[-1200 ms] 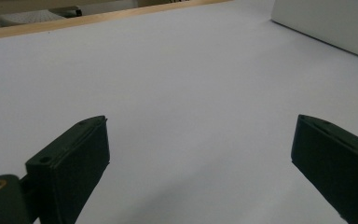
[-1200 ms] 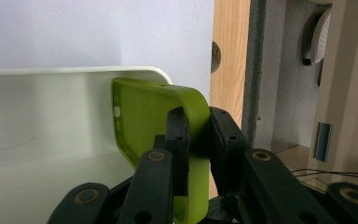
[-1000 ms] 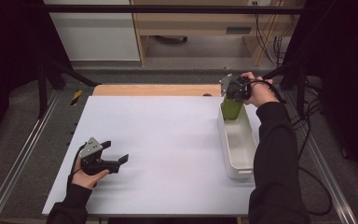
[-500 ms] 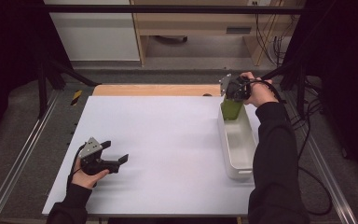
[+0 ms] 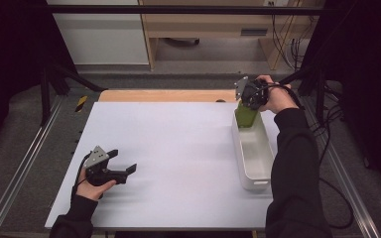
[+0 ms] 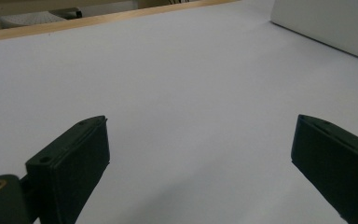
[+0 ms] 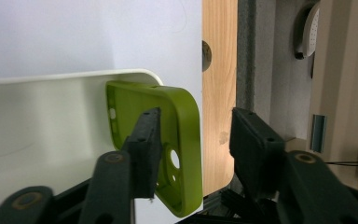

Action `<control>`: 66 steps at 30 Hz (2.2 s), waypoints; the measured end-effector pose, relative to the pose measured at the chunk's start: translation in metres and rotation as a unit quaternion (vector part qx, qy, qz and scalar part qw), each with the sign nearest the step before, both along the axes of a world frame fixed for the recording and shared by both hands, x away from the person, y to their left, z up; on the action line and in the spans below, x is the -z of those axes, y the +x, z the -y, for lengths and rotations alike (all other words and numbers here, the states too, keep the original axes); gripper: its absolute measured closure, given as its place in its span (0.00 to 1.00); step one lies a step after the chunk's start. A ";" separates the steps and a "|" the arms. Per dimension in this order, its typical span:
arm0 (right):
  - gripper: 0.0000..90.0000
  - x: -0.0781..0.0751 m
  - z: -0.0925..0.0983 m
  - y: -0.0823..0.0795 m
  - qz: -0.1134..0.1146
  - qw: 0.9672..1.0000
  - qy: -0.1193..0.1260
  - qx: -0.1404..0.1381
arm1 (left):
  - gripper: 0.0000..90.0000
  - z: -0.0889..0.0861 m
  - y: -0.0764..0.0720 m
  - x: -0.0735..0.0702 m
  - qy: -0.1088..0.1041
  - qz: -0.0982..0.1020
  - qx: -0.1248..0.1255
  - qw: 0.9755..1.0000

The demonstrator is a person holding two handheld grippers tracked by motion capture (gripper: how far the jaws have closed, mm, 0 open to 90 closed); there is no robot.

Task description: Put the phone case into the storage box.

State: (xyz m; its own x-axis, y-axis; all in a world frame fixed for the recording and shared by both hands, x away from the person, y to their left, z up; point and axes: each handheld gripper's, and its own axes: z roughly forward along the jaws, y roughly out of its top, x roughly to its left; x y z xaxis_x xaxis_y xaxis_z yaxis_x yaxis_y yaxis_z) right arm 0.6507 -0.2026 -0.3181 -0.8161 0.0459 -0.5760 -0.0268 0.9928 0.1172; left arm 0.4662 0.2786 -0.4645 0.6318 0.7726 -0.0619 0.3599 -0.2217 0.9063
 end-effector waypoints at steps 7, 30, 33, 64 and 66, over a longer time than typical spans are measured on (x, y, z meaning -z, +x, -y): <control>0.49 -0.007 0.000 -0.008 -0.007 0.999 0.030 0.010 | 0.04 0.000 0.000 0.000 -0.001 0.001 0.001 1.000; 0.29 -0.038 -0.007 -0.071 0.004 0.971 0.234 0.043 | 0.04 -0.003 -0.004 -0.005 -0.015 0.010 0.005 1.000; 0.26 -0.037 -0.007 -0.080 -0.003 0.967 0.251 0.049 | 0.04 -0.002 -0.004 -0.005 -0.017 0.011 0.006 1.000; 0.01 0.026 0.026 -0.174 -0.009 0.828 0.537 0.159 | 0.03 0.000 -0.009 -0.008 -0.022 0.020 0.028 0.999; 0.01 0.031 0.030 -0.177 -0.011 0.825 0.542 0.160 | 0.03 0.000 -0.009 -0.009 -0.023 0.021 0.029 0.999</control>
State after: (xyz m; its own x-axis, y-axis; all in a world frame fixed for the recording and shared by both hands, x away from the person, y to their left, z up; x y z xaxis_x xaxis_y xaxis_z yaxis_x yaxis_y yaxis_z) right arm 0.4741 -0.2325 -0.3495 -0.6717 0.7397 -0.0401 0.2304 0.2600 0.9377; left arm 0.4573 0.2787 -0.4557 0.6783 0.7316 -0.0681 0.3087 -0.1996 0.9300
